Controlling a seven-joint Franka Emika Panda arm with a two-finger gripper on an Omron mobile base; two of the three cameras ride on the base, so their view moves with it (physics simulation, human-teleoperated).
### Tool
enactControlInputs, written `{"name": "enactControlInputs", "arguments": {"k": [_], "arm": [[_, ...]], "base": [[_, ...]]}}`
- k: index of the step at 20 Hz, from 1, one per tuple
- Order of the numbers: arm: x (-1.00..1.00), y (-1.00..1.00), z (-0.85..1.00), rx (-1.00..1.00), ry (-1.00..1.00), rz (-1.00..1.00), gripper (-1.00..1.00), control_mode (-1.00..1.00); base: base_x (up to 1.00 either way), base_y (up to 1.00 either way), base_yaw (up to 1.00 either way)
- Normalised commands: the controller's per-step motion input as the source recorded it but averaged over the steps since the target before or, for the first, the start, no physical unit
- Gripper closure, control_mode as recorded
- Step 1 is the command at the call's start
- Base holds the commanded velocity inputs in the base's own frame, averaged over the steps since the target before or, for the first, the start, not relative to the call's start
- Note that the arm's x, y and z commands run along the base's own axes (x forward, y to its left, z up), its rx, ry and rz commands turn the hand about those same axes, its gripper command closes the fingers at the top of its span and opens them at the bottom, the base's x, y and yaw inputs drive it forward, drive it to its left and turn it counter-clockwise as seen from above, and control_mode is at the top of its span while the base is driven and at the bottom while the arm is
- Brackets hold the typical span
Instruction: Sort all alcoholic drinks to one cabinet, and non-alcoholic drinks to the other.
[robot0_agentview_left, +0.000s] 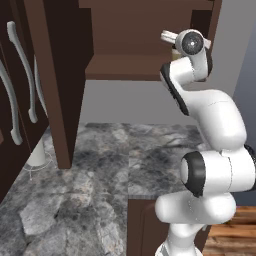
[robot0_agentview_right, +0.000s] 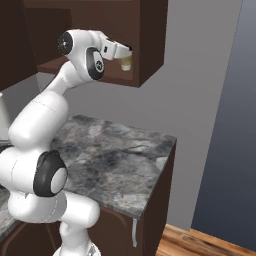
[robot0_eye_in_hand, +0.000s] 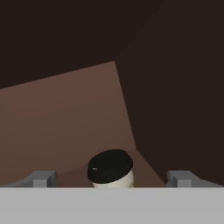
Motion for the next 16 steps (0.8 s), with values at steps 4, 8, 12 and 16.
{"name": "enactControlInputs", "arguments": {"k": [4,8,12,16], "arm": [[-0.71,0.00,-0.04,0.00,0.13,0.06,-1.00,-1.00],[-0.69,0.02,-0.15,0.00,0.15,0.14,-1.00,-1.00],[-0.63,0.07,-0.18,0.00,0.15,0.21,-1.00,-1.00],[-0.42,0.12,-0.15,0.00,0.16,0.20,-1.00,-1.00]], "base": [[0.00,0.00,0.00],[0.00,0.00,0.00],[0.00,0.00,0.00],[0.00,0.00,0.00]]}}
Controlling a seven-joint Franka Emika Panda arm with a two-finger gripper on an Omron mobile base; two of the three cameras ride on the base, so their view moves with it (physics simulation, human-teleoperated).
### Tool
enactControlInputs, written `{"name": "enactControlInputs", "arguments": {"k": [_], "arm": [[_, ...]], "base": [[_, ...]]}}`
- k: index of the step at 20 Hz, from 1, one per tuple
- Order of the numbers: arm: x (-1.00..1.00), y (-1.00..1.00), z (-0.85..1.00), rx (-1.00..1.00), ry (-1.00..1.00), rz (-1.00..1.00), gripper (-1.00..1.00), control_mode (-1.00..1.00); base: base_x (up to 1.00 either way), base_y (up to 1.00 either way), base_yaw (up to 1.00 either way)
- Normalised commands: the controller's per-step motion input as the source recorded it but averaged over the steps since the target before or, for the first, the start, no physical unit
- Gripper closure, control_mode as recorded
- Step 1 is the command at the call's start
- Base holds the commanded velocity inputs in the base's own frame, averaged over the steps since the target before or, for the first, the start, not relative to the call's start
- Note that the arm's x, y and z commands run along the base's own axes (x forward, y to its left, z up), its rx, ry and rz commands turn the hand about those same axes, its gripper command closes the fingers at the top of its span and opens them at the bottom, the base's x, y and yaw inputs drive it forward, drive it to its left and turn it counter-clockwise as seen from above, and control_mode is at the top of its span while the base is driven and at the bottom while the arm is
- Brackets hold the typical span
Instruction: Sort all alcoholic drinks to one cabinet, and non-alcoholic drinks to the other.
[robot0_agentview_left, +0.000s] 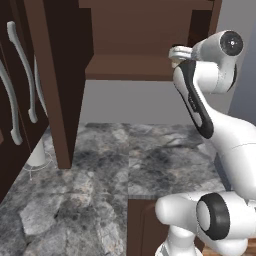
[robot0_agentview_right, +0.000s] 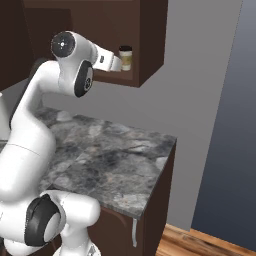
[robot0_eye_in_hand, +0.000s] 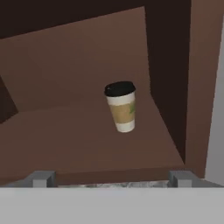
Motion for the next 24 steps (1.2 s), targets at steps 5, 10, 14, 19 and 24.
{"name": "enactControlInputs", "arguments": {"k": [5,10,14,19,24], "arm": [[-0.23,0.09,-0.07,0.00,0.16,0.15,-1.00,-1.00],[-0.22,0.05,-0.01,0.00,0.04,0.10,-1.00,-1.00],[-0.40,0.00,0.00,0.00,0.00,0.06,-1.00,-1.00],[-0.42,0.06,-0.14,0.00,-0.01,0.03,-1.00,-1.00],[-0.40,0.10,-0.15,0.00,-0.08,0.00,-1.00,-1.00]], "base": [[0.00,0.00,0.00],[0.00,0.00,0.00],[0.00,0.00,0.00],[0.00,0.00,0.00],[0.00,0.00,0.00]]}}
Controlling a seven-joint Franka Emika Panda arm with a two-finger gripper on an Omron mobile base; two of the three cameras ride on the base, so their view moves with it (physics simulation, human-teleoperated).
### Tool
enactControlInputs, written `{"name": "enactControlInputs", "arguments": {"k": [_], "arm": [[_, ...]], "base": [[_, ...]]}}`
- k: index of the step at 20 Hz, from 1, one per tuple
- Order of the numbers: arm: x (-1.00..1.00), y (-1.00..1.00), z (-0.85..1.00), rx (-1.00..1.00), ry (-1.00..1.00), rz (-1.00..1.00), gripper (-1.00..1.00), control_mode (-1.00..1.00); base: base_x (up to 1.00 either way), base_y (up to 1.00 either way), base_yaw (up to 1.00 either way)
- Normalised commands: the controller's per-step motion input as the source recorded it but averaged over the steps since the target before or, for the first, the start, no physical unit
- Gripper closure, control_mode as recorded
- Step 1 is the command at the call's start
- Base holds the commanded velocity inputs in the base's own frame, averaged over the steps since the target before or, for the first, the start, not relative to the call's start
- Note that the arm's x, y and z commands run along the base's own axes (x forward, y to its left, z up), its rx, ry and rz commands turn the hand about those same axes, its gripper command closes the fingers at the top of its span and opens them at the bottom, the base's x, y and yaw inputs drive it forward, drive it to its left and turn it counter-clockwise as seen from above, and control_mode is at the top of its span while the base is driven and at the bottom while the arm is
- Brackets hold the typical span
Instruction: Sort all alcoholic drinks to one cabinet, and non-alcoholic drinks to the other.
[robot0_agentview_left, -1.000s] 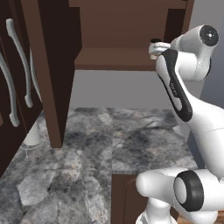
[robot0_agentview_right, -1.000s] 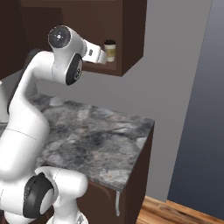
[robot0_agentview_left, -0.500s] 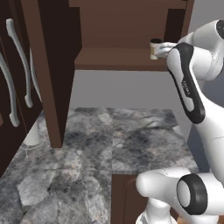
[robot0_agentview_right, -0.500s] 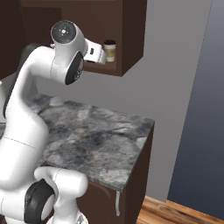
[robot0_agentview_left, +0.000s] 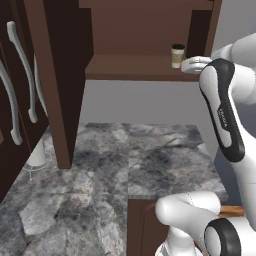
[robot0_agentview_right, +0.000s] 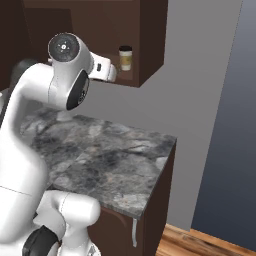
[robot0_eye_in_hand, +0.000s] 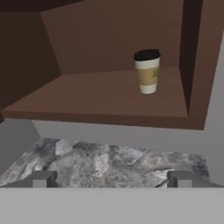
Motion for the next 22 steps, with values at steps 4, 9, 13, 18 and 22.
{"name": "enactControlInputs", "arguments": {"k": [4,9,13,18,22], "arm": [[-0.46,0.15,-0.09,-0.01,-0.12,0.00,-1.00,-1.00],[-0.47,0.28,-0.07,-0.04,-0.14,0.03,-1.00,-1.00],[-0.39,0.24,0.00,-0.03,-0.10,0.07,-1.00,-1.00],[-0.18,0.11,0.00,-0.02,0.00,0.03,-1.00,-1.00],[0.00,0.00,0.00,0.00,0.00,0.00,-1.00,1.00]], "base": [[0.00,0.00,0.00],[0.00,0.00,0.00],[0.00,0.00,0.00],[0.00,0.00,0.00],[-0.10,0.00,0.03]]}}
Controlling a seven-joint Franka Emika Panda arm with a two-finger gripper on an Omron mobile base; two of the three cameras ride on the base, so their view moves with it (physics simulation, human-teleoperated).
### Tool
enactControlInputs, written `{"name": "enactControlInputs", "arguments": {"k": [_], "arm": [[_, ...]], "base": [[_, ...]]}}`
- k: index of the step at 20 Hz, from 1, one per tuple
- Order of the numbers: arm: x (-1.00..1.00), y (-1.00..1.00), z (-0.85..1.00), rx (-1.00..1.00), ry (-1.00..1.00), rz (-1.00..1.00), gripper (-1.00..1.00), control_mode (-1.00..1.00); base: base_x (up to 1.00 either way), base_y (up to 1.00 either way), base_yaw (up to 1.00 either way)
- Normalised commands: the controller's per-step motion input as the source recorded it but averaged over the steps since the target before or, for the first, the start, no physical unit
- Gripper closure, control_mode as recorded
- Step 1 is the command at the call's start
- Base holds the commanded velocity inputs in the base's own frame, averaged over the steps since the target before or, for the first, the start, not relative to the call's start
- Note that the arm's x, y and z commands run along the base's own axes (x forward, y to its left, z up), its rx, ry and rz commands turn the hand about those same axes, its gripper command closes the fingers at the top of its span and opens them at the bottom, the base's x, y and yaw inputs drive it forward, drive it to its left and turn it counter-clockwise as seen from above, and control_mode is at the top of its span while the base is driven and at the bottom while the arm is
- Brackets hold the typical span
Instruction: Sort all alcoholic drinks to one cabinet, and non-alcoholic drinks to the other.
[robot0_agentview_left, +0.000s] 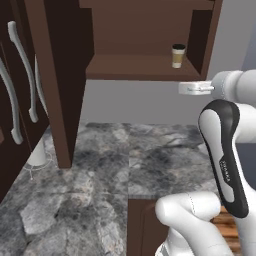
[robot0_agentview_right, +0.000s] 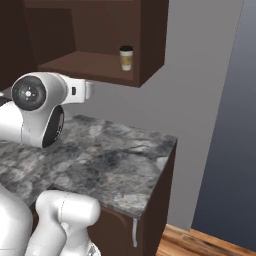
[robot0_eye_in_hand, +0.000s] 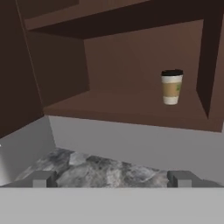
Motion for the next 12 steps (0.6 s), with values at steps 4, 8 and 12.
{"name": "enactControlInputs", "arguments": {"k": [4,8,12], "arm": [[0.00,0.00,0.00,0.00,0.00,0.00,-1.00,1.00],[0.00,0.00,0.00,0.00,0.00,0.00,-1.00,1.00],[0.00,0.00,0.00,0.00,0.00,0.00,-1.00,1.00]], "base": [[-0.30,0.00,0.10],[-0.39,0.00,0.15],[-0.40,-0.01,0.13]]}}
